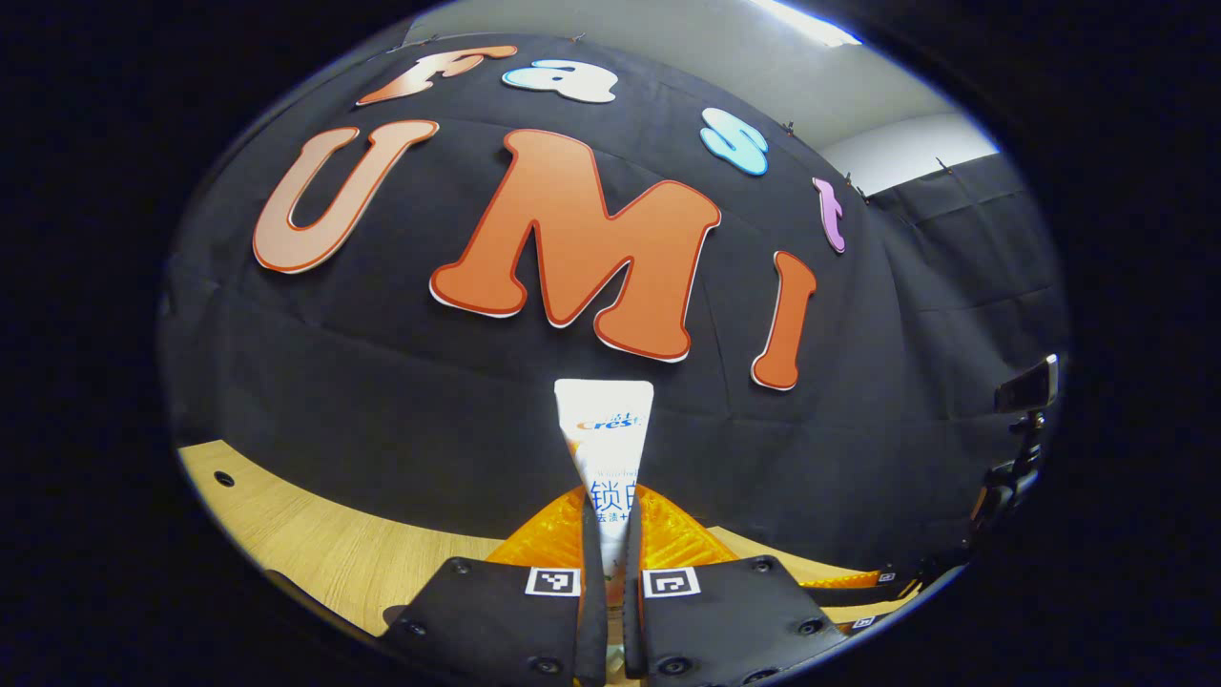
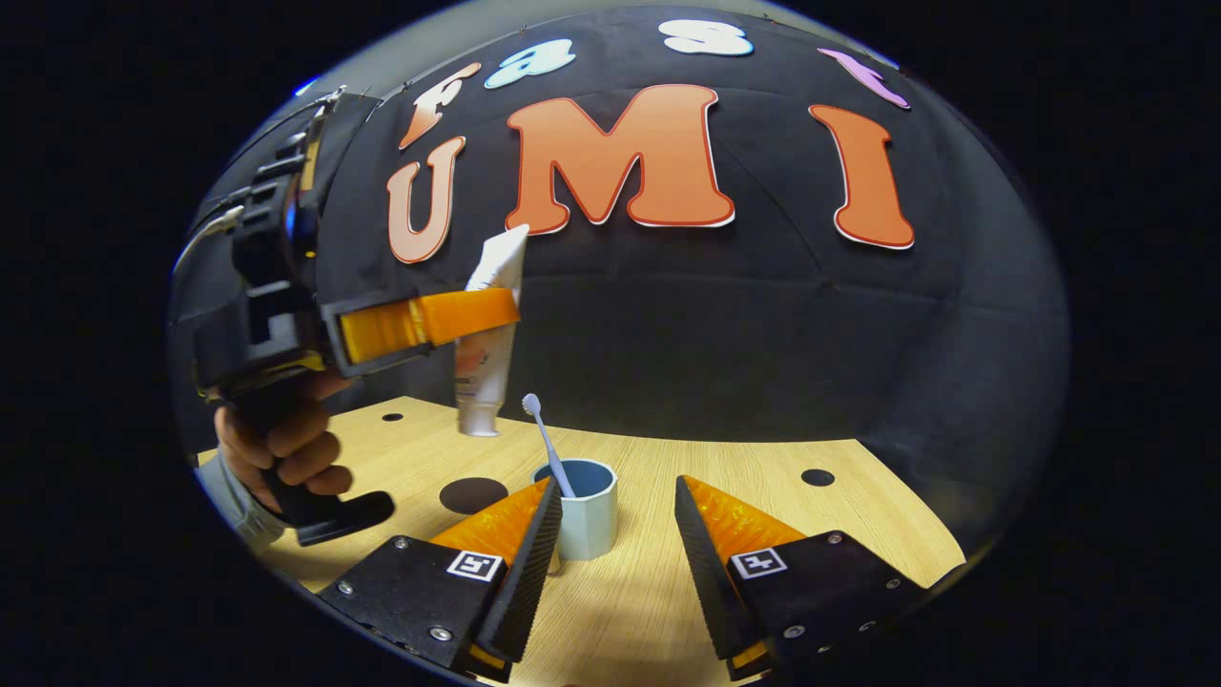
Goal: Put the toothbrush and toothpaste on the desktop into the cup, then pick up the cup and place it on the coaster on the desktop.
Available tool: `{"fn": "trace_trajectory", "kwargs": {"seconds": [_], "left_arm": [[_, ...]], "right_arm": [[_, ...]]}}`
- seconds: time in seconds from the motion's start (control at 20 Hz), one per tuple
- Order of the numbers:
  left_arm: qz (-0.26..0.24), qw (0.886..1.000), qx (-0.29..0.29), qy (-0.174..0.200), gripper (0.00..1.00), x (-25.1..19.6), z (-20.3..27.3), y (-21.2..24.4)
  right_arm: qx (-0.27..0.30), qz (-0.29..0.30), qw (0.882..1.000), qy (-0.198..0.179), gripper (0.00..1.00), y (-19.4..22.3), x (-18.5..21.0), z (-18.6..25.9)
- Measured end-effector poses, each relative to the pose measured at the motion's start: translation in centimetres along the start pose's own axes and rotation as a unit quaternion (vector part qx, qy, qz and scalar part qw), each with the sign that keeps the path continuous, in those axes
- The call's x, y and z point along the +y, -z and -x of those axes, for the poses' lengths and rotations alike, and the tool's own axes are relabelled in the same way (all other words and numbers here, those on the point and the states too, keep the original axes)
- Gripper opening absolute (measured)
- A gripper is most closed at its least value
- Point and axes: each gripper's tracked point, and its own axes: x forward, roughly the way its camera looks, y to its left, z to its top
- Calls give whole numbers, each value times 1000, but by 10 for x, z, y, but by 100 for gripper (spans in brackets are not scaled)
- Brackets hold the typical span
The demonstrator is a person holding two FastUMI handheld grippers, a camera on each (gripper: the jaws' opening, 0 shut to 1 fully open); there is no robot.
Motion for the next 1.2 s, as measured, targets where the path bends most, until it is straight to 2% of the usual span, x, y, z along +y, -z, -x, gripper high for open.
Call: {"fn": "trace_trajectory", "kwargs": {"seconds": [0.2,0.4,0.65,0.8,0.85,0.9,0.95,1.05,1.1,1.15,1.2], "left_arm": [[-11,999,21,24,10,-12,-28,37],[-21,998,54,29,13,-16,-43,79],[-21,995,96,22,19,-9,-41,113],[-16,989,139,41,23,-12,-28,128],[-22,987,155,40,39,-9,-23,131],[-27,984,171,39,39,-6,-16,133],[-24,984,171,37,48,-4,-10,126],[-14,987,155,33,53,1,-1,106],[-10,988,150,34,65,4,6,95],[-9,989,147,32,77,8,14,83],[-13,989,145,24,89,16,23,72]], "right_arm": [[1,-5,1000,19,73,5,-17,13],[3,-14,999,40,73,8,-36,21],[12,-26,998,51,73,16,-44,21],[22,-34,998,46,73,18,-35,18],[26,-35,998,43,74,19,-30,17],[29,-34,998,39,74,20,-24,16],[33,-32,998,37,75,19,-19,14],[41,-30,998,30,76,19,-7,13],[45,-30,998,24,81,17,1,12],[49,-28,998,18,71,15,9,10],[53,-26,998,13,71,12,16,9]]}}
